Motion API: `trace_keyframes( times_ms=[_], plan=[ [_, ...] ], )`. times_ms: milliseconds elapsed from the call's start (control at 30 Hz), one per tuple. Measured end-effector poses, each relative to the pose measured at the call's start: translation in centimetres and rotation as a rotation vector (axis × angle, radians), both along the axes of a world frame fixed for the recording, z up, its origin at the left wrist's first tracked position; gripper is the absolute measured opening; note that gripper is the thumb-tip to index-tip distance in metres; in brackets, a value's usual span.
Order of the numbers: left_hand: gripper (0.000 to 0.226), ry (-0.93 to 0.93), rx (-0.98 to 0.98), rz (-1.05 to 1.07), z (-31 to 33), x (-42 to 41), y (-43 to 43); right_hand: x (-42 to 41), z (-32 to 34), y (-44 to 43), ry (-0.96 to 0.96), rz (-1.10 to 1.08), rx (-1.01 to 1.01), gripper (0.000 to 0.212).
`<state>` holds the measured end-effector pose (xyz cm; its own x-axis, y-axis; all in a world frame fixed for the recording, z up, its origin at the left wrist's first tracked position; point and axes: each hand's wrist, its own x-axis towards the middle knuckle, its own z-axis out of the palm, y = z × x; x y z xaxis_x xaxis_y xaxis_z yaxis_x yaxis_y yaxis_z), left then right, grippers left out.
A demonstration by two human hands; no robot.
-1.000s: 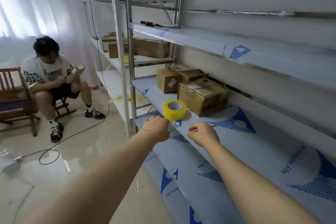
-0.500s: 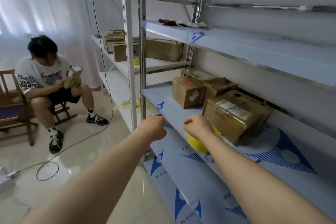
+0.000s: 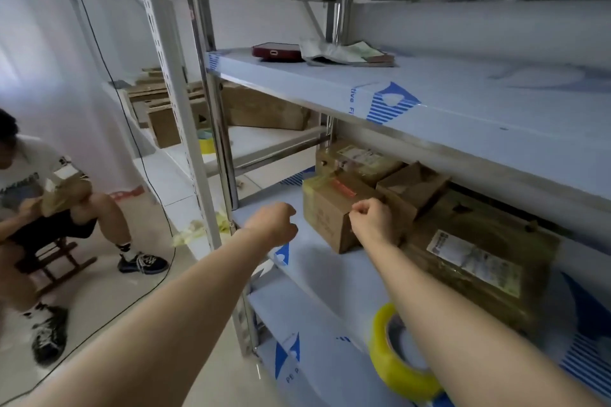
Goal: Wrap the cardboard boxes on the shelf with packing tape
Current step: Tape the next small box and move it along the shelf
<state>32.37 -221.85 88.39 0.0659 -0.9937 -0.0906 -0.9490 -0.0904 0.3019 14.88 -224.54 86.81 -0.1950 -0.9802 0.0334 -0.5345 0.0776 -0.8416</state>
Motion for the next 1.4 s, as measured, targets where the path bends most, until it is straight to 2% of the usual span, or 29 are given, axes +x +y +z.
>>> trace_keyframes(
  times_ms=[67, 167, 267, 400, 567, 633, 733, 900, 967, 1067, 1200, 1267, 1400],
  plan=[
    [0.048, 0.038, -0.027, -0.016, 0.1, 0.3, -2.8, -0.1, -0.4, -1.7, -0.024, -0.094, 0.024, 0.008],
    [0.046, 0.117, -0.054, -0.049, 0.1, 1.1, -6.9, 0.1, -1.1, -3.8, 0.021, -0.220, 0.032, 0.021],
    [0.041, 0.189, -0.075, -0.097, 0.0, 2.0, -11.0, 1.2, -2.1, -5.4, -0.009, -0.363, 0.030, 0.023],
    [0.034, 0.435, 0.007, -0.179, -0.7, 3.0, -15.9, 3.5, -3.1, -6.7, -0.076, -0.553, 0.008, 0.025],
    [0.027, 0.796, 0.215, -0.252, -1.6, 4.3, -19.0, 6.1, -2.7, -6.3, -0.133, -0.716, 0.007, 0.045],
    [0.026, 0.887, 0.284, -0.288, -1.6, 4.6, -19.2, 7.1, -2.7, -5.9, -0.155, -0.744, 0.002, 0.049],
    [0.027, 0.900, 0.340, -0.353, -1.6, 5.3, -19.0, 8.5, -2.8, -4.8, -0.212, -0.780, -0.034, 0.053],
    [0.049, 0.977, 0.437, -0.397, -1.7, 7.3, -17.7, 9.7, -3.1, -2.8, -0.341, -0.766, -0.094, 0.067],
    [0.056, 1.041, 0.429, -0.374, -1.8, 8.1, -16.8, 10.1, -3.1, -1.8, -0.371, -0.727, -0.097, 0.070],
    [0.050, 1.159, 0.412, -0.250, -1.9, 8.9, -15.3, 10.3, -3.2, -0.2, -0.421, -0.686, -0.124, 0.074],
    [0.028, 1.272, 0.405, -0.199, -1.5, 9.0, -13.4, 10.8, -3.5, 1.4, -0.522, -0.650, -0.190, 0.066],
    [0.023, 1.280, 0.355, -0.197, -1.3, 9.1, -12.6, 11.0, -3.9, 2.0, -0.640, -0.654, -0.227, 0.058],
    [0.036, 1.180, 0.311, -0.265, -1.1, 8.8, -11.6, 11.3, -3.9, 3.0, -0.929, -0.699, -0.230, 0.016]
  ],
)
